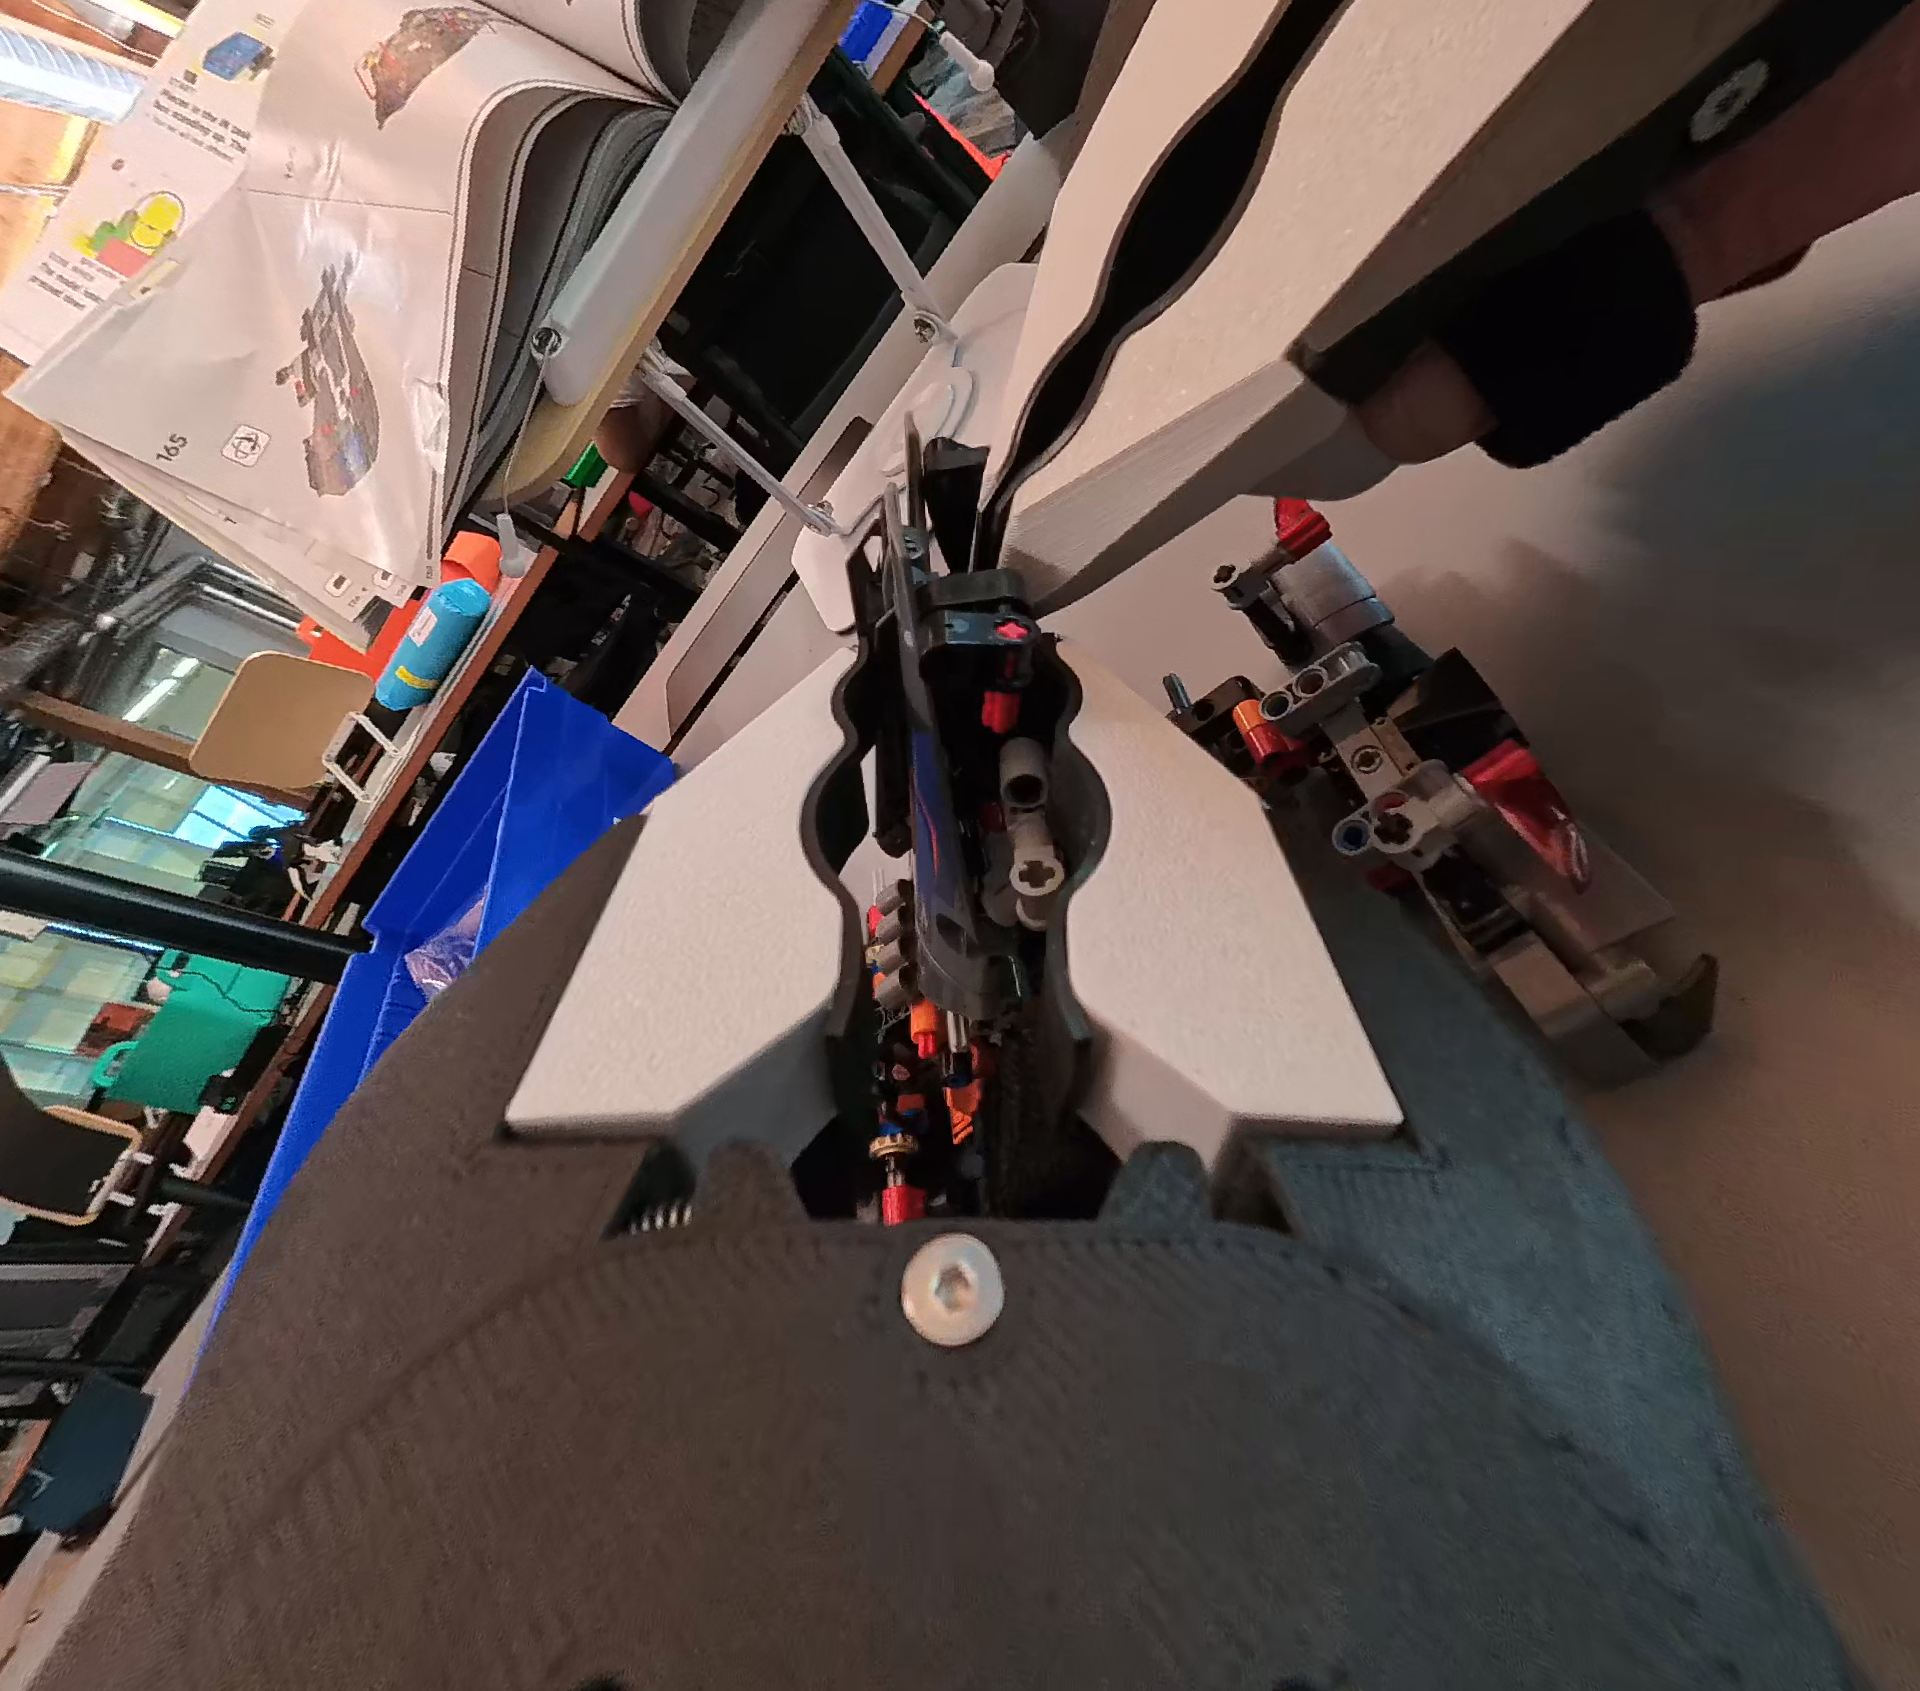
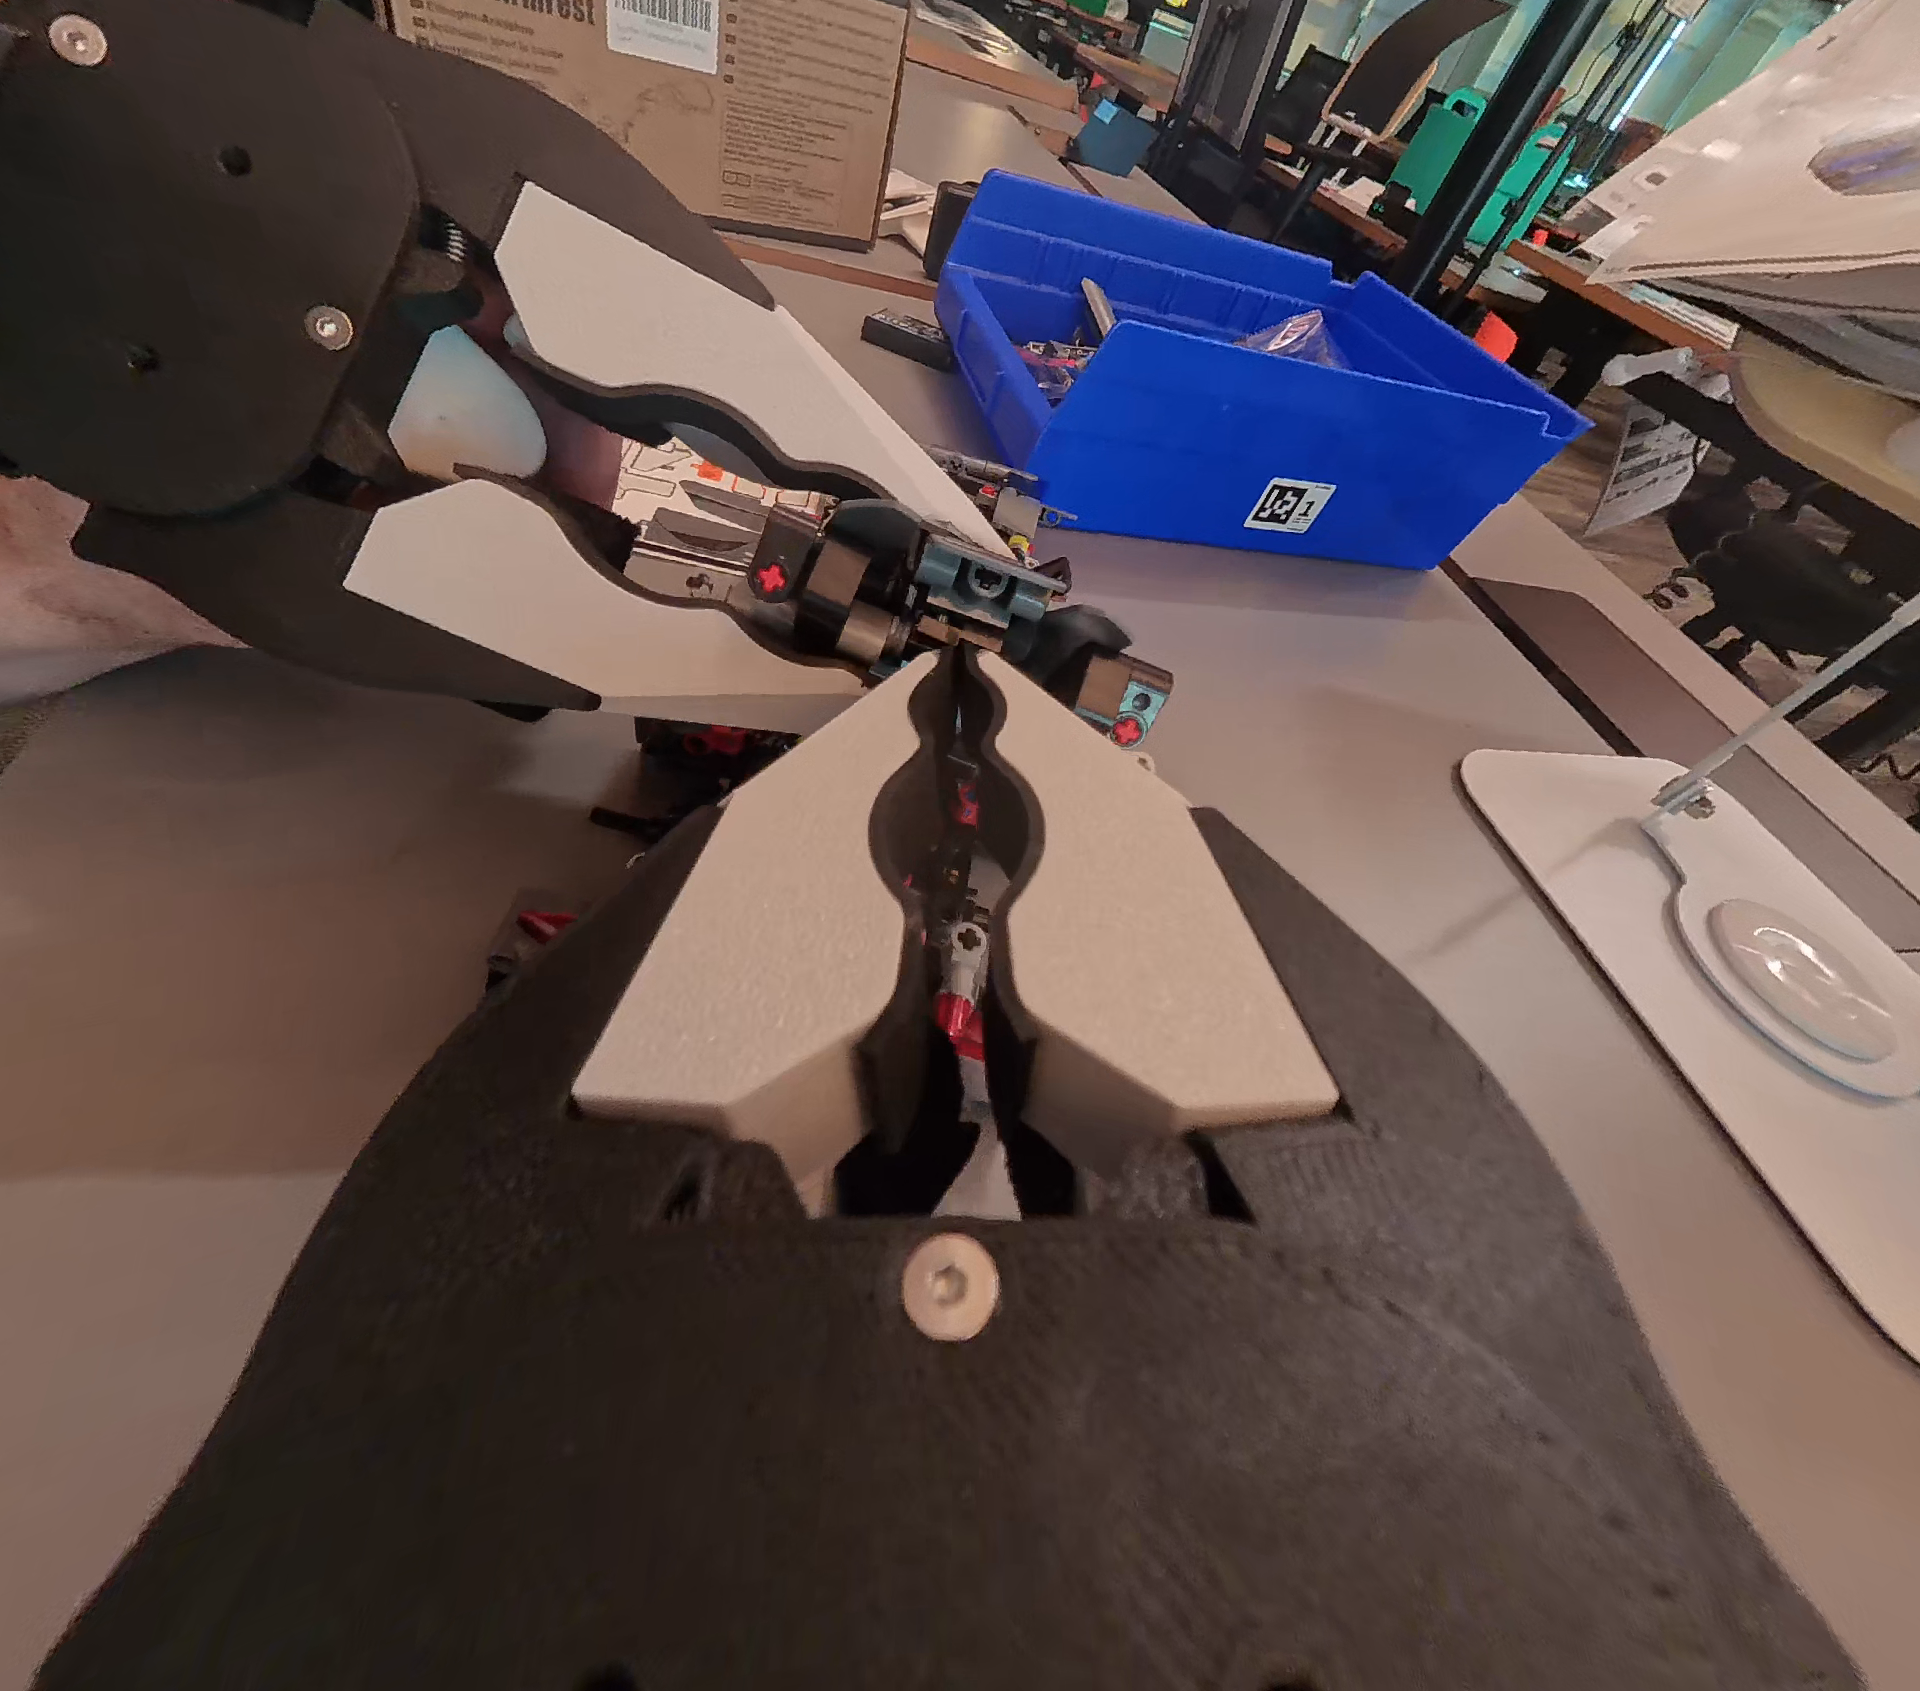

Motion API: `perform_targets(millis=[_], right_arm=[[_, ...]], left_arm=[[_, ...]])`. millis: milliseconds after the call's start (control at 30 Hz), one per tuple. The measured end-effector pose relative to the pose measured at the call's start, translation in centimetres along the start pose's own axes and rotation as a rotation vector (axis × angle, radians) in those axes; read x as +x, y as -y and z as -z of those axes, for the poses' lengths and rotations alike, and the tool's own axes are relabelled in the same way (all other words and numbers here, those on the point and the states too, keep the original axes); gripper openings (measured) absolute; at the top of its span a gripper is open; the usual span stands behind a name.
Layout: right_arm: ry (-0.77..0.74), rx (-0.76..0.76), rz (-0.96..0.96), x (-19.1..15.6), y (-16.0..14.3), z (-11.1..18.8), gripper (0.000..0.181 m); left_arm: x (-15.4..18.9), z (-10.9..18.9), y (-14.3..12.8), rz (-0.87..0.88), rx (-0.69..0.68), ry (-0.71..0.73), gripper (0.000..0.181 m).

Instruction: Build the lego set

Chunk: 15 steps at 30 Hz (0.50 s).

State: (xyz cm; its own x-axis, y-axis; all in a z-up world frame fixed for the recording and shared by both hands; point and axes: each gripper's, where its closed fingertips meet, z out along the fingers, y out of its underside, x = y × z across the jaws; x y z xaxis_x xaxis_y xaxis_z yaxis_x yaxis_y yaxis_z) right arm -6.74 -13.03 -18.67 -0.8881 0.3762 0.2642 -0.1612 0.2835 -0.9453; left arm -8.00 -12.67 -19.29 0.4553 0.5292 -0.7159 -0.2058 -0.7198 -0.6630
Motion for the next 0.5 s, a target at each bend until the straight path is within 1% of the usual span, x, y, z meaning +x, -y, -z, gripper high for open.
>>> perform_targets(millis=[267,400,500], right_arm=[[-0.005,-0.012,-0.050,0.19,-0.05,0.01,0.000],[0.001,-0.002,-0.054,0.14,0.08,-0.02,0.000],[0.000,0.005,-0.047,0.13,0.08,-0.12,0.000]], left_arm=[[-0.03,-0.23,-0.03,-0.032,-0.021,0.012,0.027],[-0.08,-0.16,-0.03,-0.006,-0.011,-0.017,0.028],[-0.16,-0.18,-0.20,-0.025,-0.035,-0.022,0.031]])
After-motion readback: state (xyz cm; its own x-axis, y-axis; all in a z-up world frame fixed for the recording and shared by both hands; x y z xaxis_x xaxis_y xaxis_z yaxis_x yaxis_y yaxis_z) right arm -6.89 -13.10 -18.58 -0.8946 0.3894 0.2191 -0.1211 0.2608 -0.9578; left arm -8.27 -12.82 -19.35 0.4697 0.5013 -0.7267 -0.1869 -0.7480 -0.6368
